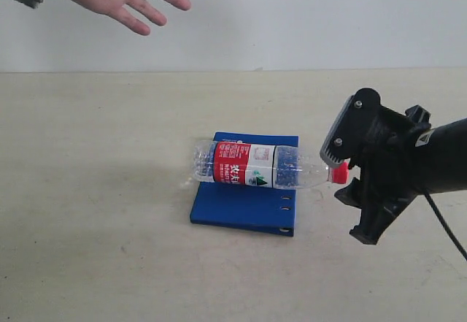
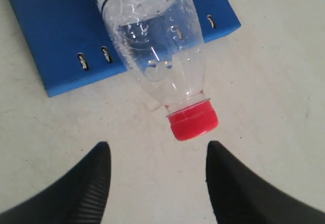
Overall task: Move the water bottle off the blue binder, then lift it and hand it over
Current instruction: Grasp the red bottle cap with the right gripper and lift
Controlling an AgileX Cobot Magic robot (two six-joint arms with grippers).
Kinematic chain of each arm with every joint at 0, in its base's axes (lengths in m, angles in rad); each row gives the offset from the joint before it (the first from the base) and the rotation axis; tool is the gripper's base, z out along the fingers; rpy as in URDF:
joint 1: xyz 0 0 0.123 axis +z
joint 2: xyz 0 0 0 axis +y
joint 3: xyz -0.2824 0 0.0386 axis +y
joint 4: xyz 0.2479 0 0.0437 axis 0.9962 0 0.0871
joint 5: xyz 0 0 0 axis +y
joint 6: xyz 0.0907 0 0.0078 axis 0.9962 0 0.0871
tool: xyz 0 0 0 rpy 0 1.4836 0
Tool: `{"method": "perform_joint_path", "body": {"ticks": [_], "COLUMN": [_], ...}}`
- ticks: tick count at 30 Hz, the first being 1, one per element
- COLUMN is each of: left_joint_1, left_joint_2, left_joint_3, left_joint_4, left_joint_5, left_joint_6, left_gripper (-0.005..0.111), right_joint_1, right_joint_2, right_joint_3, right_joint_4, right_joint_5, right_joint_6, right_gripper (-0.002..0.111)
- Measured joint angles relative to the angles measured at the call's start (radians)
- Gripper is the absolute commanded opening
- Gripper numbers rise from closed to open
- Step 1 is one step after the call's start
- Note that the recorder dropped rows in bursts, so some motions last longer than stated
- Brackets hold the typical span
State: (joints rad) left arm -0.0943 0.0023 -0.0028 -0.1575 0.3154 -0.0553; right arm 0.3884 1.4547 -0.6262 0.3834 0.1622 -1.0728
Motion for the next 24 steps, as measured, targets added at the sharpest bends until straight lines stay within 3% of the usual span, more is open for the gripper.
{"method": "perform_joint_path", "body": {"ticks": [24], "left_joint_1": [0.000], "left_joint_2": [0.000], "left_joint_3": [0.000], "left_joint_4": [0.000], "left_joint_5": [0.000], "left_joint_6": [0.000], "left_gripper": [0.007], "right_joint_1": [0.001], "right_joint_2": [0.268], "right_joint_3": [-0.180], "right_joint_4": [-0.010], "right_joint_5": [0.030], "right_joint_6": [-0.094], "right_gripper": [0.051]}}
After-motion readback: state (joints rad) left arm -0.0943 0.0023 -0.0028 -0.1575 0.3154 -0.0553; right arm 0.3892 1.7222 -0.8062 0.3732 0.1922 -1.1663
